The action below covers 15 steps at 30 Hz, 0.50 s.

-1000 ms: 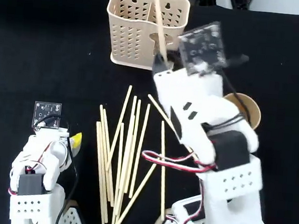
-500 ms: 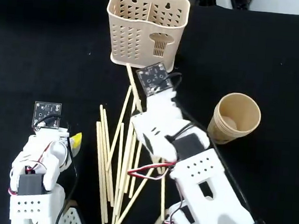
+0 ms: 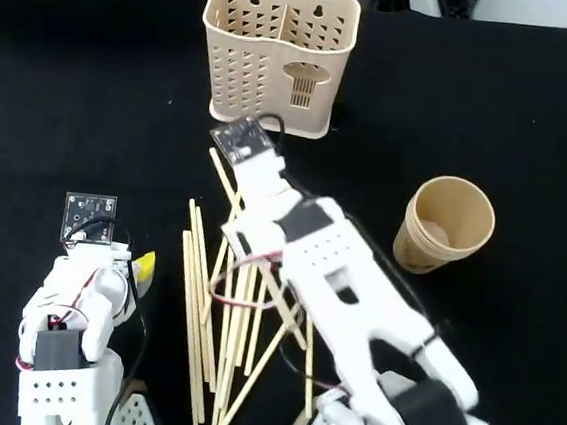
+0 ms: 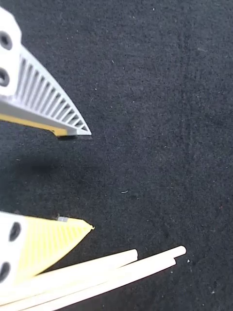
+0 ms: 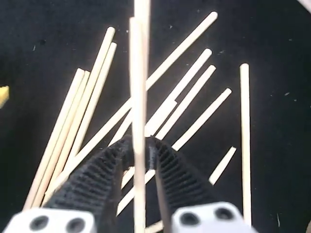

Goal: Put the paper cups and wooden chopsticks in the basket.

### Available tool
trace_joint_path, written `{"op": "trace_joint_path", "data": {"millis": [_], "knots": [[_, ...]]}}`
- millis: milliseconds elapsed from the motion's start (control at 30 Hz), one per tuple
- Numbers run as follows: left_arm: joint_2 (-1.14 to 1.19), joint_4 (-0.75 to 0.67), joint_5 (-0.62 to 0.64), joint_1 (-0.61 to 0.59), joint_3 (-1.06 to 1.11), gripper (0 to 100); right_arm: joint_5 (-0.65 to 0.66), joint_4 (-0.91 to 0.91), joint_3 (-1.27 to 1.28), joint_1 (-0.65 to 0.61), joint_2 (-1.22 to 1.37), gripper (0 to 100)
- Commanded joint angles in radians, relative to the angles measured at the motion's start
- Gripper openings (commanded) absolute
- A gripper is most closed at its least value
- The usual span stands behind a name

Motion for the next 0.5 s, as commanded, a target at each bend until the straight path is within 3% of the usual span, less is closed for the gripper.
{"op": "trace_joint_path", "data": {"millis": [0, 267, 467], "knots": [[-0.009, -0.008, 0.005, 0.015, 0.016, 27, 0.011, 0.075, -0.130, -0.012, 0.035, 15.1], [-0.009, -0.006, 0.005, 0.015, 0.016, 27, 0.012, 0.175, -0.223, -0.003, -0.077, 14.1], [-0.009, -0.008, -0.002, 0.007, -0.056, 27, 0.133, 0.315, -0.371, 0.226, -0.275, 14.1]]}}
